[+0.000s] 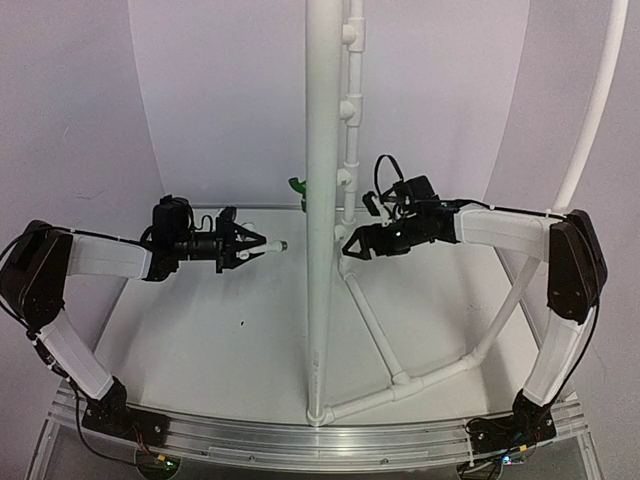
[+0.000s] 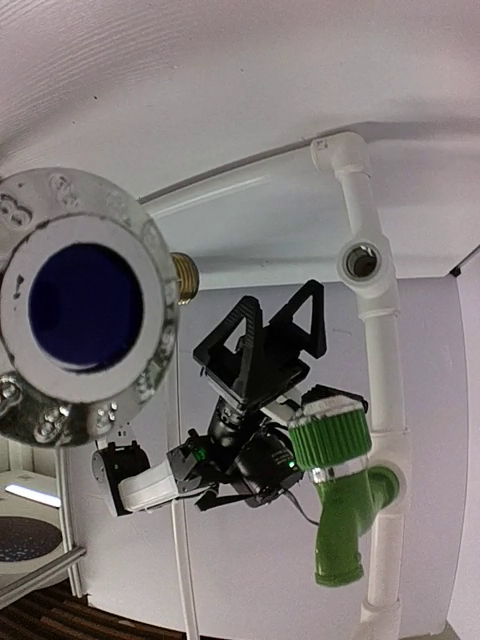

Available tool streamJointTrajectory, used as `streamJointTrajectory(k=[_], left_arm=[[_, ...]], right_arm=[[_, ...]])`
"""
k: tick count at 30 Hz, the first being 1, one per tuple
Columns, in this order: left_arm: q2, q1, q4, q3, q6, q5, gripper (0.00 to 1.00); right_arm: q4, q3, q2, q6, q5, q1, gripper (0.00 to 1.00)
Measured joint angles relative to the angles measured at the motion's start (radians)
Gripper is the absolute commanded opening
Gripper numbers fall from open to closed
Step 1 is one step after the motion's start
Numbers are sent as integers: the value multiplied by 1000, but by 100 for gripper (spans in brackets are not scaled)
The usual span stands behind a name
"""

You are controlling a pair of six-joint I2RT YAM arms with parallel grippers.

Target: Install the water faucets

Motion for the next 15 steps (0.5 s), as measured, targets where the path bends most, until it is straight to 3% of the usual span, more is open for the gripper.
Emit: streamJointTrajectory(k=[4,9,15], left_arm=[[76,28,199,14,-97,80,0],[279,46,563,28,-338,129,0],[395,47,678,50,-491,164,1]], right_arm=[[3,33,-12,-109,-37,-41,94],[6,72,-27,-206,-69,-42,92],[39,67,-58,-280,-176,-37,90]])
